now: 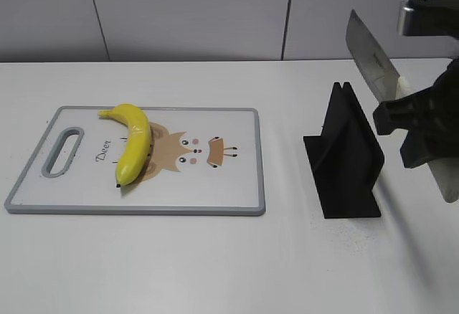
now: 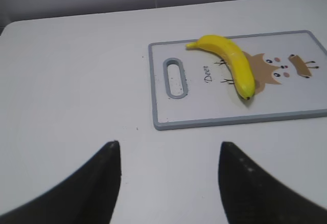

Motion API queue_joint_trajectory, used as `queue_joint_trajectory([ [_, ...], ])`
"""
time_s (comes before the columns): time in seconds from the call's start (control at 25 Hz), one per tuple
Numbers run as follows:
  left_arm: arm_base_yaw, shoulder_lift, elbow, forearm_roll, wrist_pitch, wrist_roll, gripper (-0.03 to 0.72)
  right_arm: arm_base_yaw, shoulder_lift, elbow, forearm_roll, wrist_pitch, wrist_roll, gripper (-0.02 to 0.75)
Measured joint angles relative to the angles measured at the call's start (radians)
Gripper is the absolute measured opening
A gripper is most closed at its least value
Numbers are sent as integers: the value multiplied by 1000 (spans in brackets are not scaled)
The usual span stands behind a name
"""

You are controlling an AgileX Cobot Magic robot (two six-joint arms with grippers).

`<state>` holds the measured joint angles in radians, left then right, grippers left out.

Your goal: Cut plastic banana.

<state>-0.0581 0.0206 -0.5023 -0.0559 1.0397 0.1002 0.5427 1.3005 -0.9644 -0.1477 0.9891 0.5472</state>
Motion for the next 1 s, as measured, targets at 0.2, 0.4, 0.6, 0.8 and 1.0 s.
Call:
queue_joint_trajectory([
  [0.2, 13, -3, 0, 0, 0, 1, 584, 0, 50, 0, -15, -25, 17, 180],
  [0.4, 13, -3, 1, 0, 0, 1, 584, 0, 95, 2, -40, -38, 26, 180],
  [0.6, 13, -3, 1, 0, 0, 2, 584, 0, 132, 3, -42, -58, 27, 180],
  [0.8, 13, -3, 1, 0, 0, 2, 584, 0, 164, 3, -53, -66, 29, 180],
  [1.0, 13, -3, 1, 0, 0, 2, 584, 0, 175, 3, -78, -89, 30, 180],
])
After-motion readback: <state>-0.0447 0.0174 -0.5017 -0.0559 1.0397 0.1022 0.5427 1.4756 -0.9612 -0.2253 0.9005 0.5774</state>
